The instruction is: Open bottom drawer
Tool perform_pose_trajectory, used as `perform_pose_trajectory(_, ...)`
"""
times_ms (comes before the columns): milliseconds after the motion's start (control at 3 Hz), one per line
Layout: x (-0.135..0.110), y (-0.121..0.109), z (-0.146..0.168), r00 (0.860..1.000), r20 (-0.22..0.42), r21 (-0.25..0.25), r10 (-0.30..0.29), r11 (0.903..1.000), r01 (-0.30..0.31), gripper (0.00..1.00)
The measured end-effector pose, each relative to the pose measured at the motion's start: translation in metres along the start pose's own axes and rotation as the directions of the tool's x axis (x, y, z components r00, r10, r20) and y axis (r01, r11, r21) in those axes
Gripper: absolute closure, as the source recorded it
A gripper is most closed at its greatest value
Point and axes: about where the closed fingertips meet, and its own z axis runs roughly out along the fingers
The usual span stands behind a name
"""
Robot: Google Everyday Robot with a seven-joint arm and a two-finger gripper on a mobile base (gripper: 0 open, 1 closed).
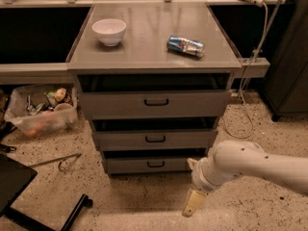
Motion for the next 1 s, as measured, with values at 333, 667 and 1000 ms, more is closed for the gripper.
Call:
perform_pose_trajectory(333,0.010,-0.018,0.073,0.998,0.011,0.039,0.055,0.9977,-0.056,0.00)
perform_pose_trajectory(667,0.010,-0.017,0.073,0.998,0.010,0.037,0.055,0.9978,-0.055,0.00)
perform_pose_trajectory(1000,0.020,-0.015,0.098,0.999,-0.008,0.030,0.047,0.9984,-0.047,0.00)
